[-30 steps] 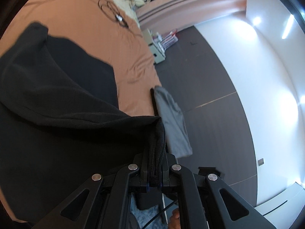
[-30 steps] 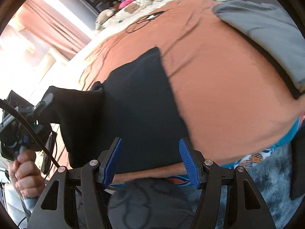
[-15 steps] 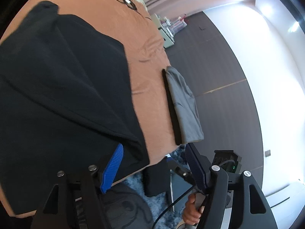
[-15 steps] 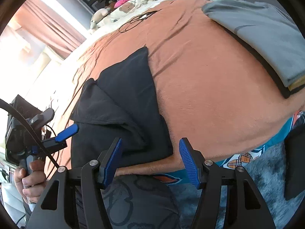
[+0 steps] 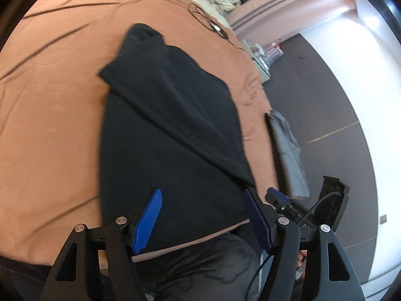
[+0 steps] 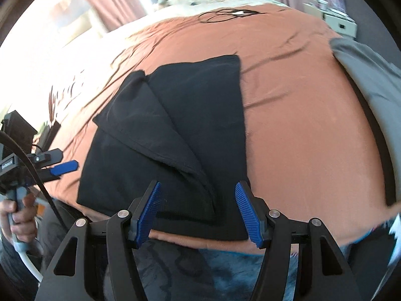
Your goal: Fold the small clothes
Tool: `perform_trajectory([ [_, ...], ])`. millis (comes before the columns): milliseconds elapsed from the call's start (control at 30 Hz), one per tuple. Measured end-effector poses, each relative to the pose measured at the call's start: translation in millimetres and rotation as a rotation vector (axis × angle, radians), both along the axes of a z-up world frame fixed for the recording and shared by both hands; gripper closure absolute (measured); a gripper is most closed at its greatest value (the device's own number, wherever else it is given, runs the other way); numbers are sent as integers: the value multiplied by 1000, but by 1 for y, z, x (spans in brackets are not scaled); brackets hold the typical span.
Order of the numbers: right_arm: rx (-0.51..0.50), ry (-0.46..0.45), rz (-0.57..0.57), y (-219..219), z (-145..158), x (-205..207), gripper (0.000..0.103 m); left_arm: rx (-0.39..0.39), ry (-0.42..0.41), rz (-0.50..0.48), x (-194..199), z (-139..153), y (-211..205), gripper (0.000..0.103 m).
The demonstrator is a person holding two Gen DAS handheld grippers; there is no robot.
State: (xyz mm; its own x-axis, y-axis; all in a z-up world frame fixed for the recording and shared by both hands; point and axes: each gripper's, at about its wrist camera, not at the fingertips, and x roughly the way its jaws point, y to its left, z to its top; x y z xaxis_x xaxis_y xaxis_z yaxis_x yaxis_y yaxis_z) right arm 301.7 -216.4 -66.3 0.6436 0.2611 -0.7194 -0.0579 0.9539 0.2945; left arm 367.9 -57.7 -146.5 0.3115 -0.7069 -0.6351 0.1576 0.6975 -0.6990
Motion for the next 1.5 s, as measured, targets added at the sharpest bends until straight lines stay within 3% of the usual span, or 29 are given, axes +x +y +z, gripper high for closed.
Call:
perform_trajectory([
  [333,-62,-15,108,3,-16,25,44,63,35,93,-14,-26,41,38],
  [500,-85,14,140,7,-26,38,68,72,72,117,-21,-41,54,55],
  [633,-78,28,142,9,-28,46,98,79,114,105,-22,-55,50,68],
  [933,36,10,113,-5,-20,35,100,110,131,103,-23,-54,40,70],
  [1267,72,4,91,-20,-17,13,101,133,120,105,-16,-46,33,70],
  [1500,88,27,71,-30,-31,5,101,158,124,87,-11,-53,26,70],
])
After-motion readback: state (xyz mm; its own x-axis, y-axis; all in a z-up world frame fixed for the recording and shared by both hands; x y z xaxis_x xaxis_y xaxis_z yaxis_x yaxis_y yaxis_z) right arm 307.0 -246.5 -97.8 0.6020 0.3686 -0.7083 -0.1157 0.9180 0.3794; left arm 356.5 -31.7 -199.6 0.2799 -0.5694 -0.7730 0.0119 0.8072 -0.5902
